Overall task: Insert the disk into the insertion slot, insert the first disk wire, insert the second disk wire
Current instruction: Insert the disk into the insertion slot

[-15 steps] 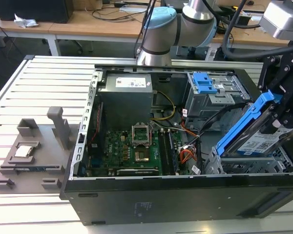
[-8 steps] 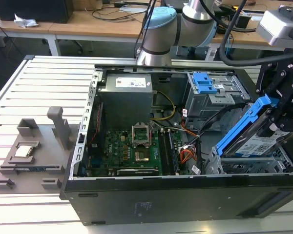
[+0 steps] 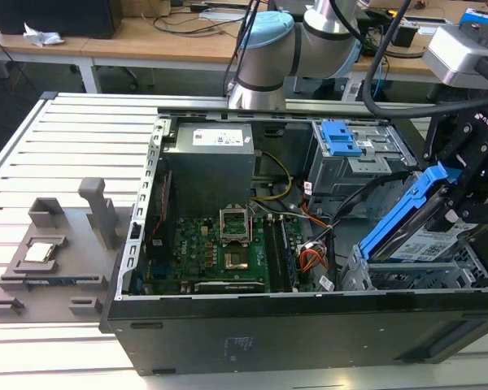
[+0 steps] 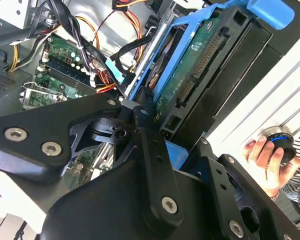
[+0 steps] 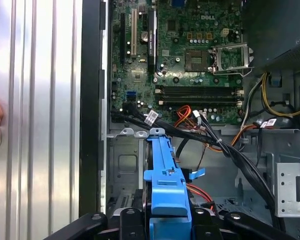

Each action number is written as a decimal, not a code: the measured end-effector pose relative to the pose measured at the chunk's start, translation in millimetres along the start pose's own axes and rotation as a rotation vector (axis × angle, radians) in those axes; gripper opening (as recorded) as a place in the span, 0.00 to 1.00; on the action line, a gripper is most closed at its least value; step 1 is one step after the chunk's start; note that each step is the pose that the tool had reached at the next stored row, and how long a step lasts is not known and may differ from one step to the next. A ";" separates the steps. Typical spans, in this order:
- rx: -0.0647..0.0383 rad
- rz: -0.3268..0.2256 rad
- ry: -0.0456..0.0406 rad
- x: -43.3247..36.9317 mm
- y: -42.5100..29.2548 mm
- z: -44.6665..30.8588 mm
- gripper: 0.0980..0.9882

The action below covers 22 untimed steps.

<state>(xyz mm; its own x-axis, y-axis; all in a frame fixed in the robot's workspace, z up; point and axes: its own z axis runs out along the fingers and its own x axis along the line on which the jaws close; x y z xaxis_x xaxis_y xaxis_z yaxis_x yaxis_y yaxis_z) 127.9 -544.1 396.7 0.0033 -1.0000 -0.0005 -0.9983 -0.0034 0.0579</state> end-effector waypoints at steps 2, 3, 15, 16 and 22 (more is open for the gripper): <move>0.000 0.000 -0.0005 0.0 -0.2 2.9 0.30; 0.000 0.000 -0.0007 0.0 -0.3 3.7 0.30; 0.000 0.000 -0.0007 0.0 -0.5 6.3 0.31; 0.000 0.000 -0.0006 0.0 -0.5 6.3 0.38; 0.000 0.000 -0.0002 0.0 -0.4 6.3 0.38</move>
<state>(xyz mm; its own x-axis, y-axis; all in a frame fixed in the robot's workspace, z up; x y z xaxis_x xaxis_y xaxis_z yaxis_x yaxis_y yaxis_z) 128.0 -544.1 390.4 0.0034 -1.0000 -0.0007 -0.9983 -0.0035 0.0582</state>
